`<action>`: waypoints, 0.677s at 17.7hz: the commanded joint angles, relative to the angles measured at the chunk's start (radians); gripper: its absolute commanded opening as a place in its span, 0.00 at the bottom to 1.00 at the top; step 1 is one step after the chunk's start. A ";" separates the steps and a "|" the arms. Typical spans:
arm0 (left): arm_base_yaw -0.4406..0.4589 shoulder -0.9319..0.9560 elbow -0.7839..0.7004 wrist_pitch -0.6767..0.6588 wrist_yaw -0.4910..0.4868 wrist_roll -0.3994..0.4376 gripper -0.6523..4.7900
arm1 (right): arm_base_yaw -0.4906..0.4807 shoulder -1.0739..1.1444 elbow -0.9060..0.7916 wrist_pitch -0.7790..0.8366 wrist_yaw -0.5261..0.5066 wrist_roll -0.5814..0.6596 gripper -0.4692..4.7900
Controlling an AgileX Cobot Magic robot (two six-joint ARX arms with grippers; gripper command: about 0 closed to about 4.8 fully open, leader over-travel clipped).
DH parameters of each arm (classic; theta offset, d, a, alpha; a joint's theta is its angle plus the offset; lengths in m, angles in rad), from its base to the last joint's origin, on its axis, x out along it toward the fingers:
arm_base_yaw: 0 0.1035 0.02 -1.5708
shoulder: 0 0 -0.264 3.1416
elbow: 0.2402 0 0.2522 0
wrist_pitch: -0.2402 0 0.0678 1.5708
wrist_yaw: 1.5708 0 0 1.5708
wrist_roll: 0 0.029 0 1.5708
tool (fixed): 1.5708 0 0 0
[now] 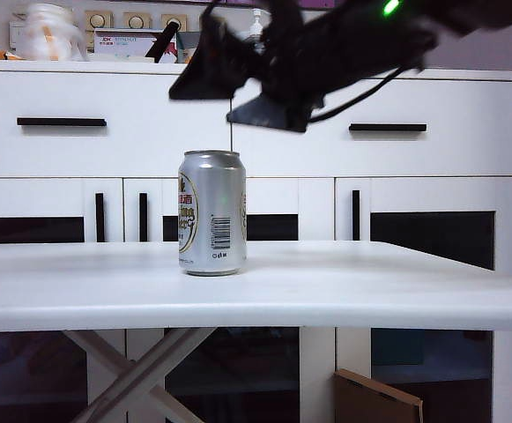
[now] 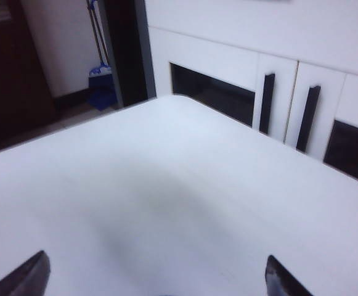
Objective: Pick up a can of beer from the white table, open the left drawer, place the beer inside the drawer, and finally close the drawer.
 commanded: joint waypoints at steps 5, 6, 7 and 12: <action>-0.001 -0.002 0.006 0.013 0.002 0.001 0.11 | 0.002 0.132 0.027 0.004 0.005 -0.003 1.00; -0.001 -0.002 0.006 0.013 0.002 0.001 0.11 | 0.002 0.163 0.027 0.012 0.005 -0.003 1.00; -0.001 -0.001 0.006 0.013 0.002 0.001 0.11 | 0.002 0.187 0.027 0.038 0.003 -0.003 1.00; -0.001 -0.002 0.006 0.013 0.005 0.001 0.11 | 0.002 0.232 0.026 0.083 0.001 -0.002 1.00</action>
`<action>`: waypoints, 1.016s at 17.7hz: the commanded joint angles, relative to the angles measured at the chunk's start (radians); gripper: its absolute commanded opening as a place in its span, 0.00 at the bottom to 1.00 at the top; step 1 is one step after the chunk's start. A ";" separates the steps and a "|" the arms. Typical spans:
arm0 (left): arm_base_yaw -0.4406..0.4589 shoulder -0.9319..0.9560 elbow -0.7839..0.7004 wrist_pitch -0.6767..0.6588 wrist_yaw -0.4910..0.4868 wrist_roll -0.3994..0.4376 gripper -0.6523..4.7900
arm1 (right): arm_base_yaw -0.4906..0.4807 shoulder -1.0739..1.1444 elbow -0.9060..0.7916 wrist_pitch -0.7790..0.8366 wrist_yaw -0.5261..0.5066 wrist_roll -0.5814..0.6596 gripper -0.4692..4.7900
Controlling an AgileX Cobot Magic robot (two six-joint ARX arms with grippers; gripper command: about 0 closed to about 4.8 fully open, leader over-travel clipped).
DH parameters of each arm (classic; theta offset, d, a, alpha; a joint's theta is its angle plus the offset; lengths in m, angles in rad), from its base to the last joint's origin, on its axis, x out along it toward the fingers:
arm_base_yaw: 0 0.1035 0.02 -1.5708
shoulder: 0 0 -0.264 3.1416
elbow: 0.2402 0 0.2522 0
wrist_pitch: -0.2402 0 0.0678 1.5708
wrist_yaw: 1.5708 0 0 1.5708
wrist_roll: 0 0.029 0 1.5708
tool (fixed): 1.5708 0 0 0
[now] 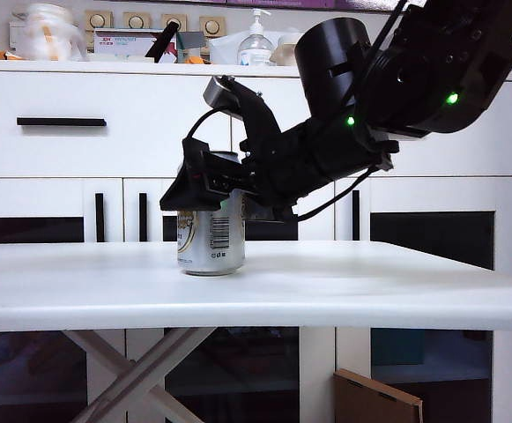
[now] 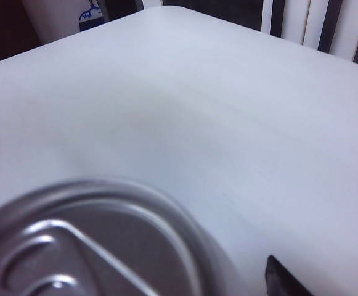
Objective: Pick up a can of beer from the white table, open the left drawer, place the beer inside the drawer, and finally close the drawer.
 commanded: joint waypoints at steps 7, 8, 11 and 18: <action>-0.001 -0.002 0.006 0.013 0.005 0.001 0.11 | 0.002 -0.003 0.004 -0.072 -0.009 -0.001 0.79; -0.001 -0.002 0.006 0.013 0.005 0.001 0.11 | 0.002 -0.004 0.004 -0.074 -0.009 0.000 0.79; -0.001 -0.002 0.006 0.013 0.005 0.001 0.11 | 0.002 -0.004 0.004 -0.064 -0.008 0.000 0.79; -0.001 -0.002 0.006 0.013 0.005 0.001 0.11 | 0.002 -0.005 0.005 -0.035 -0.008 0.008 0.35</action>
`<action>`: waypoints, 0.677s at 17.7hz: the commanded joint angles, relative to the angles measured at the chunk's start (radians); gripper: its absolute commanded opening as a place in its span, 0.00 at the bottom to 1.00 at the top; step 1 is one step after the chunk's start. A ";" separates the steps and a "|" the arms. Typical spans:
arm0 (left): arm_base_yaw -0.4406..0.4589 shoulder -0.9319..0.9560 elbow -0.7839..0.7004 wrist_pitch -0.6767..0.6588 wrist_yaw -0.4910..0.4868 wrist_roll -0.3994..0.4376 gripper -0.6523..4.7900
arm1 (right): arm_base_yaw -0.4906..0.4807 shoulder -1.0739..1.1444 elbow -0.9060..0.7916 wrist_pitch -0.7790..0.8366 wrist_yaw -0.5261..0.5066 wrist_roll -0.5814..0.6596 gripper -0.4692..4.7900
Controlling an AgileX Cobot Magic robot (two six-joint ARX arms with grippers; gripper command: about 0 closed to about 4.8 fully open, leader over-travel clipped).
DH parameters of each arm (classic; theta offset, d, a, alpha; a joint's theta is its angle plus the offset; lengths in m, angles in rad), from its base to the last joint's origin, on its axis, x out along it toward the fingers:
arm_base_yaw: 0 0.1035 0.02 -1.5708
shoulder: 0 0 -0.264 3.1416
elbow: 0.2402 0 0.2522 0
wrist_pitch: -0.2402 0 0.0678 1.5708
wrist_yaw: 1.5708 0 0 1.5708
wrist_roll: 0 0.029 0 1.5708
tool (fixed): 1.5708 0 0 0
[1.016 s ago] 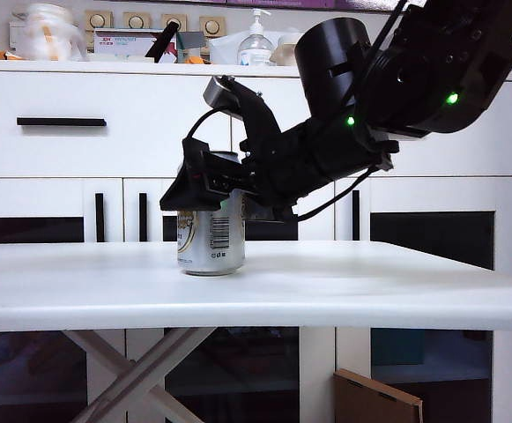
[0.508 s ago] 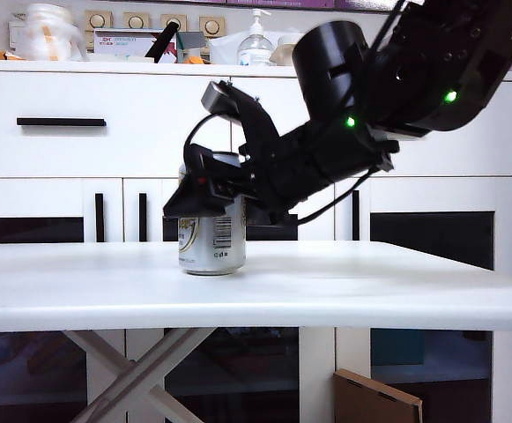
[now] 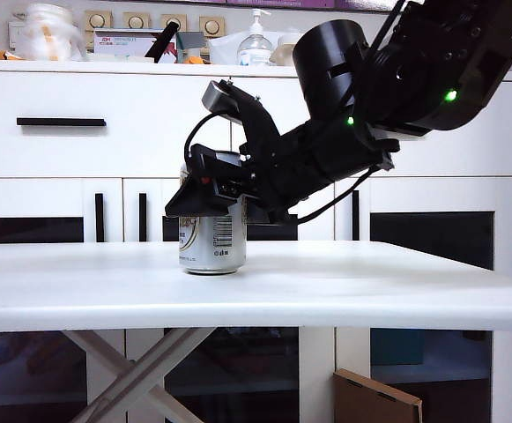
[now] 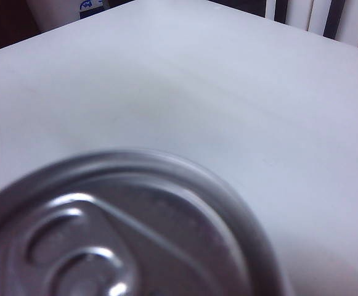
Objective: Pick up a can of beer from the white table, open the left drawer, place the beer inside the drawer, and finally close the drawer.
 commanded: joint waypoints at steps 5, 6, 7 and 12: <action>-0.001 -0.002 0.006 0.013 0.004 0.001 0.11 | 0.001 -0.117 0.000 0.001 -0.001 0.012 0.35; -0.001 -0.002 0.006 0.014 0.003 0.001 0.11 | 0.001 -0.157 0.000 -0.010 0.003 0.011 0.35; -0.001 -0.002 0.006 0.015 0.003 0.001 0.11 | 0.001 -0.200 0.000 -0.026 0.006 0.011 0.35; -0.001 -0.002 0.006 0.060 -0.013 -0.024 0.11 | 0.001 -0.409 0.000 -0.174 0.006 0.011 0.35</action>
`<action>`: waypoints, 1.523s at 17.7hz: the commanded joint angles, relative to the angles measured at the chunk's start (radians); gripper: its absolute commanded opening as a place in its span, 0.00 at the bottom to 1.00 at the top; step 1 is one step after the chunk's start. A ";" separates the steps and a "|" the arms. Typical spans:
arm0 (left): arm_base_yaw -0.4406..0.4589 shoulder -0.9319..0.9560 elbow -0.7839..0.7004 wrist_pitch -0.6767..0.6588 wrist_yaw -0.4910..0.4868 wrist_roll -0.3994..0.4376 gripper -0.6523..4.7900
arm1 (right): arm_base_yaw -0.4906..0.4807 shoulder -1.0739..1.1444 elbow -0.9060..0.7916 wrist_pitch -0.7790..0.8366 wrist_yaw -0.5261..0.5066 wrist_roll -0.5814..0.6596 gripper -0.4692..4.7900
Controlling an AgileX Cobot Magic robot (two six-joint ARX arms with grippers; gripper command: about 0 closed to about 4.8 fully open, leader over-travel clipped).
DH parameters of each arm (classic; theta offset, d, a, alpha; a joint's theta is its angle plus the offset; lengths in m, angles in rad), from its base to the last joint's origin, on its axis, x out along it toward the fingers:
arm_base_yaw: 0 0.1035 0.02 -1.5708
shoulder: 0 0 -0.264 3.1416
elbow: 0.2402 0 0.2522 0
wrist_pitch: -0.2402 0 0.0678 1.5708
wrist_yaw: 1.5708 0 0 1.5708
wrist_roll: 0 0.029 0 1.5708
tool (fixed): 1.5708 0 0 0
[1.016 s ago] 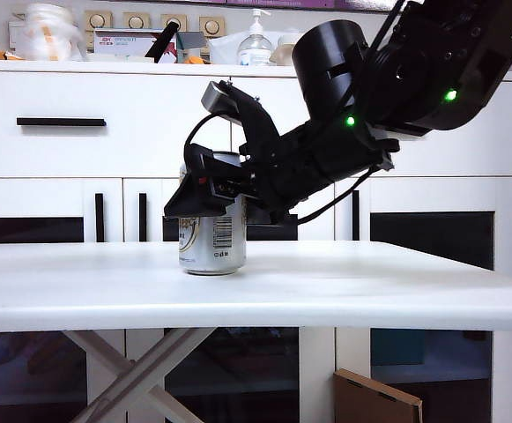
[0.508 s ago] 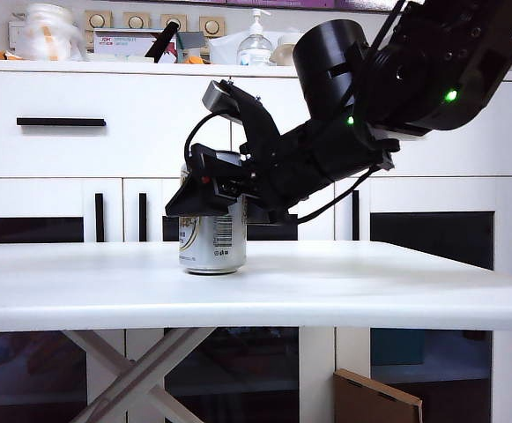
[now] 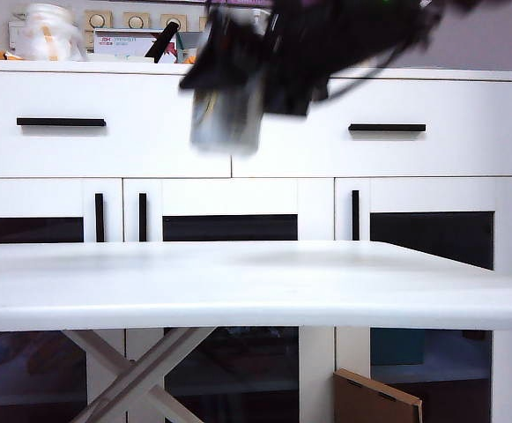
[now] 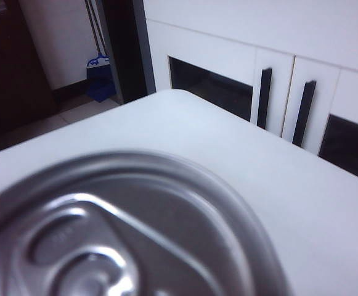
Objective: Pick up a can of beer from the white table, open the left drawer, place the beer inside the drawer, and finally close the drawer.
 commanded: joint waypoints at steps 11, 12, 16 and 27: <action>0.000 0.075 0.005 0.319 -0.226 -0.436 0.11 | -0.001 -0.380 0.010 -0.203 0.002 0.003 0.35; 0.001 0.102 0.005 0.363 -0.247 -0.501 0.11 | -0.001 -0.392 0.011 -0.216 0.003 0.003 0.35; 0.034 0.220 0.005 0.551 -0.316 -0.706 0.11 | 0.000 -0.418 0.012 -0.238 0.002 0.004 0.35; 0.247 0.636 0.004 1.236 -0.203 -1.421 0.11 | 0.000 -0.422 0.013 -0.239 0.002 0.003 0.35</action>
